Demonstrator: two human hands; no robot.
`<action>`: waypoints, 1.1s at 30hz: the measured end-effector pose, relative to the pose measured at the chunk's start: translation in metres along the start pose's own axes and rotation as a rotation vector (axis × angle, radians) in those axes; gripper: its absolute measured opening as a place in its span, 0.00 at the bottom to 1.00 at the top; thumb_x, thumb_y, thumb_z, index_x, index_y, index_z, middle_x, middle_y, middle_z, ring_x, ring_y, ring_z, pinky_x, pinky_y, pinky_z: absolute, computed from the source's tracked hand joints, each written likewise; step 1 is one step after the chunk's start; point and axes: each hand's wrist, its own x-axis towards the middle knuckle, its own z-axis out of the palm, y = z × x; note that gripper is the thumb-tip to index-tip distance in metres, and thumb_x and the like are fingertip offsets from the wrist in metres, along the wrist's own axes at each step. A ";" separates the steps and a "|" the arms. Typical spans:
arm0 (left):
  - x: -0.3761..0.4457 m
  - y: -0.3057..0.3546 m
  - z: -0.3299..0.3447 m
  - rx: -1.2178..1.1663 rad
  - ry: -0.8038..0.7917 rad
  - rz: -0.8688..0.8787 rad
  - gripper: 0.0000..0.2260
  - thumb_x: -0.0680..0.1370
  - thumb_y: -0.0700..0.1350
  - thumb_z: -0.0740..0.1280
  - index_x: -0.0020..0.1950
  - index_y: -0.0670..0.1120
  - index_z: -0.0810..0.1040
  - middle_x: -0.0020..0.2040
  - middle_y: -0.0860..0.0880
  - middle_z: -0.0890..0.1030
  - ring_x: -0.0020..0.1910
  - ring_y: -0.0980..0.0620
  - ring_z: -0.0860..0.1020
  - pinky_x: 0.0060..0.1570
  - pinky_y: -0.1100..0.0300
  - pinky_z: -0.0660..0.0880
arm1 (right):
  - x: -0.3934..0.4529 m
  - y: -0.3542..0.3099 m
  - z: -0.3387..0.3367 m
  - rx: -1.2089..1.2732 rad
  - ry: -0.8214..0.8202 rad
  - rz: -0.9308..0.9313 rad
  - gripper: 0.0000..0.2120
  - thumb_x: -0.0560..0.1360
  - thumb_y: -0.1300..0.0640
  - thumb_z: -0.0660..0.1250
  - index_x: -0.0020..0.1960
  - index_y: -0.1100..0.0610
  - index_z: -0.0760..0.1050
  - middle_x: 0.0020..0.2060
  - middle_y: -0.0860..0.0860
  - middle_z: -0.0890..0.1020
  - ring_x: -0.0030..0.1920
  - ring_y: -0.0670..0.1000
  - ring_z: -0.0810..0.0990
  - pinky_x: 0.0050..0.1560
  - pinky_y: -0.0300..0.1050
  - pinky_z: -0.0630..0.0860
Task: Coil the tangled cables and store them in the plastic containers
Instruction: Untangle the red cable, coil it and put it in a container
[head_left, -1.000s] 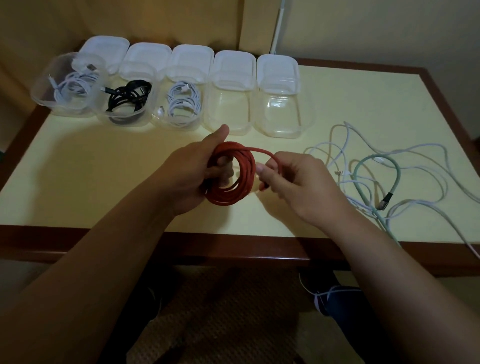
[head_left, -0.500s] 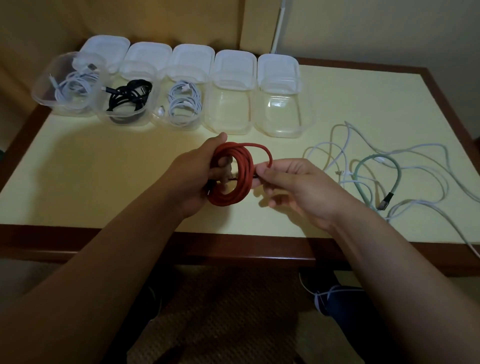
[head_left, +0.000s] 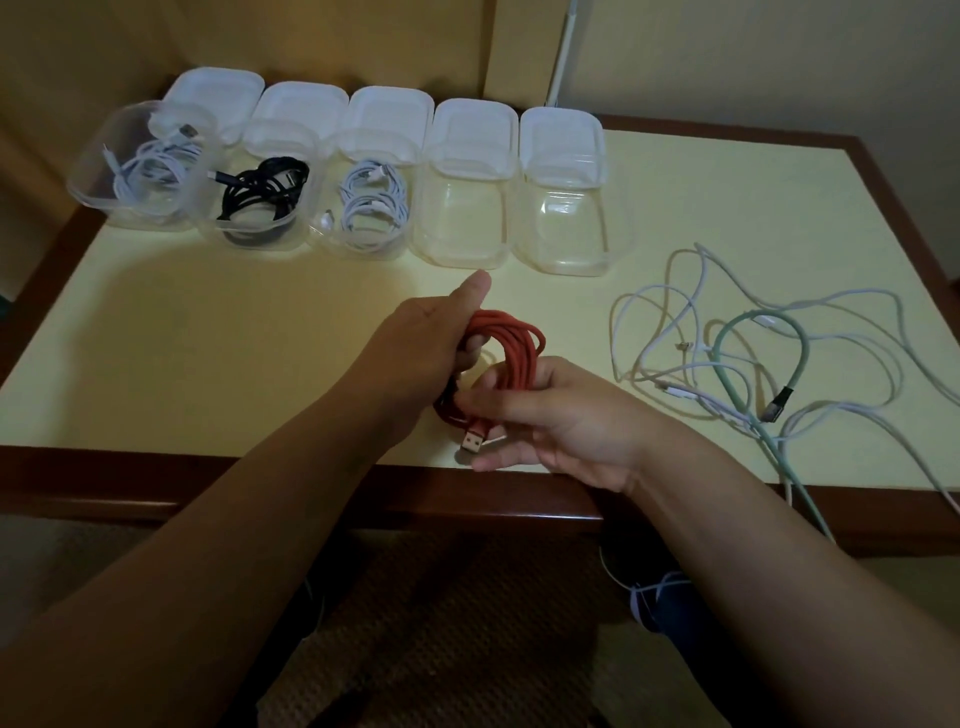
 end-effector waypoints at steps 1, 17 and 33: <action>0.000 -0.001 0.002 0.019 0.018 0.026 0.25 0.83 0.61 0.60 0.31 0.48 0.71 0.29 0.50 0.72 0.29 0.53 0.70 0.33 0.61 0.68 | 0.002 0.002 0.001 -0.020 0.040 -0.018 0.03 0.78 0.65 0.72 0.48 0.60 0.79 0.41 0.53 0.84 0.42 0.51 0.83 0.54 0.52 0.85; 0.012 0.000 -0.003 -0.348 0.327 -0.123 0.22 0.83 0.55 0.66 0.33 0.44 0.71 0.28 0.46 0.72 0.22 0.53 0.66 0.25 0.63 0.62 | -0.008 -0.013 0.002 -0.428 0.211 0.139 0.11 0.69 0.66 0.81 0.44 0.61 0.79 0.38 0.61 0.85 0.38 0.51 0.86 0.39 0.40 0.83; 0.019 -0.005 -0.012 -0.002 0.054 -0.066 0.14 0.84 0.57 0.63 0.48 0.47 0.69 0.25 0.50 0.66 0.20 0.54 0.63 0.23 0.63 0.61 | -0.013 -0.010 -0.002 -0.492 0.125 0.159 0.26 0.62 0.47 0.82 0.54 0.60 0.81 0.44 0.55 0.87 0.43 0.52 0.87 0.51 0.50 0.85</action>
